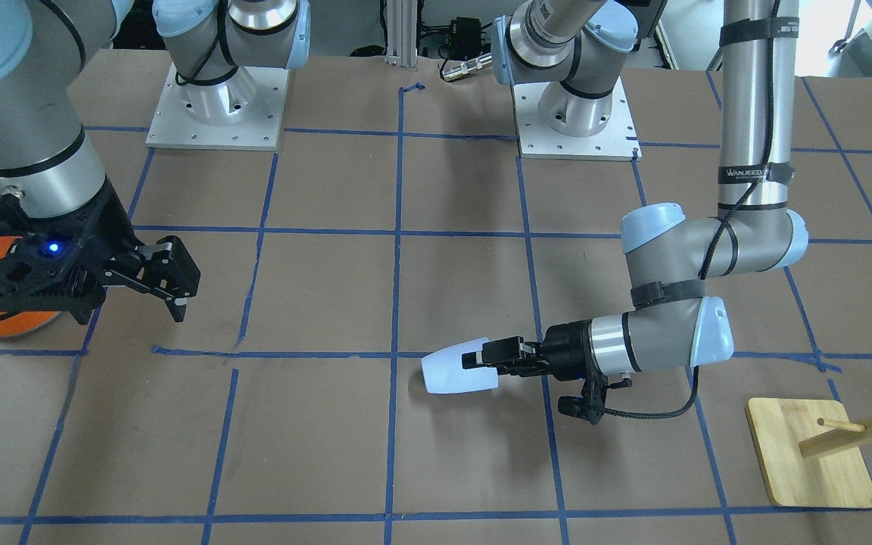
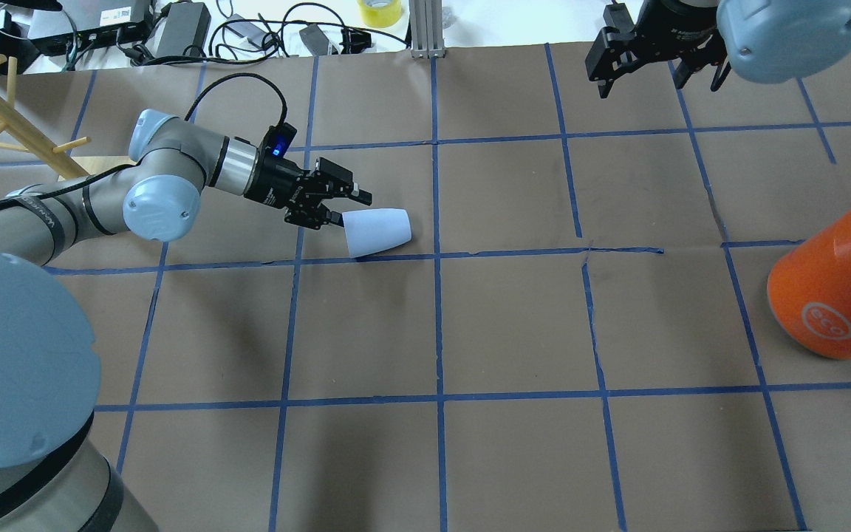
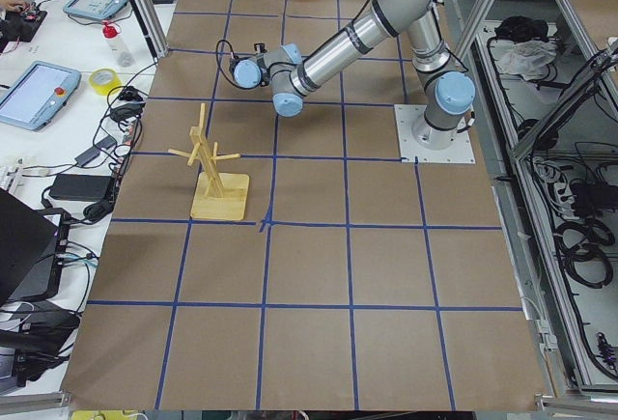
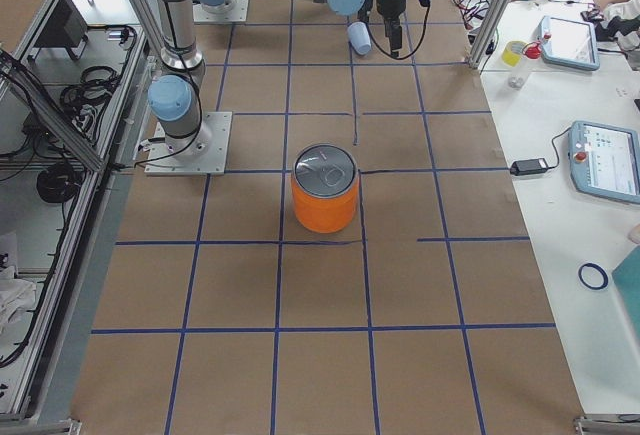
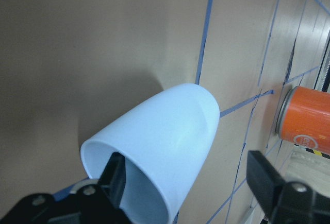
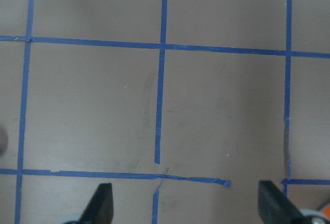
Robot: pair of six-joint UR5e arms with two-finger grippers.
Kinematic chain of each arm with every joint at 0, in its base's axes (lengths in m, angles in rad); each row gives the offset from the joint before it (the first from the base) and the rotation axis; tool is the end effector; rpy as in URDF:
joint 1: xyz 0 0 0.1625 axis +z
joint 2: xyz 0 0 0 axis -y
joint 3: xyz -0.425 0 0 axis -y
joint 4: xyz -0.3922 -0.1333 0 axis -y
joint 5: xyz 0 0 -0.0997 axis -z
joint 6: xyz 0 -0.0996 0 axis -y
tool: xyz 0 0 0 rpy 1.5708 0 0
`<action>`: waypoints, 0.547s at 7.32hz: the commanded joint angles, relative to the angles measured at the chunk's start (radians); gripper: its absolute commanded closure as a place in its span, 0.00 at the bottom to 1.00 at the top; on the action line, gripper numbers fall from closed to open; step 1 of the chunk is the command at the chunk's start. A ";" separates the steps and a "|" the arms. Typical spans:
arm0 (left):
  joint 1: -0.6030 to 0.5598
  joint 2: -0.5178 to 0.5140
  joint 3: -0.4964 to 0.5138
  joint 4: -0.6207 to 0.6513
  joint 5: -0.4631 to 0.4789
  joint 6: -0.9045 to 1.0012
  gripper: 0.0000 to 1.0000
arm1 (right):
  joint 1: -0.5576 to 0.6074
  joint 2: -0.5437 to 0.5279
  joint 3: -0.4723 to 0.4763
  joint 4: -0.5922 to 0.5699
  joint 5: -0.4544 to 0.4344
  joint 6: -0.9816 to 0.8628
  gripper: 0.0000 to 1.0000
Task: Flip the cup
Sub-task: 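Grasp the cup rim with the left gripper and lift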
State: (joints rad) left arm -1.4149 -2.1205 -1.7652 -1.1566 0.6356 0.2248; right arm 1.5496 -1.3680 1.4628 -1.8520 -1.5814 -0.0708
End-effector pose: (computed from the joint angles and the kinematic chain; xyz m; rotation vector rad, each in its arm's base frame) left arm -0.1199 -0.6118 0.1710 0.1072 -2.1682 -0.1469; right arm 0.1197 -0.5951 0.4623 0.0756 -3.1081 0.2895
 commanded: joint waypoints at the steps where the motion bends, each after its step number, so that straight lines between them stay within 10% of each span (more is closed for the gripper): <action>1: -0.004 -0.007 0.000 -0.005 -0.036 -0.004 1.00 | 0.013 -0.010 0.002 0.005 0.012 0.020 0.00; 4: -0.006 0.014 0.015 0.012 -0.022 -0.129 1.00 | 0.029 -0.016 0.007 0.011 0.000 0.028 0.00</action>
State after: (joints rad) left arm -1.4193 -2.1210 -1.7584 -1.1559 0.6085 0.1736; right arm 1.5727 -1.3791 1.4668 -1.8439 -1.5752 -0.0474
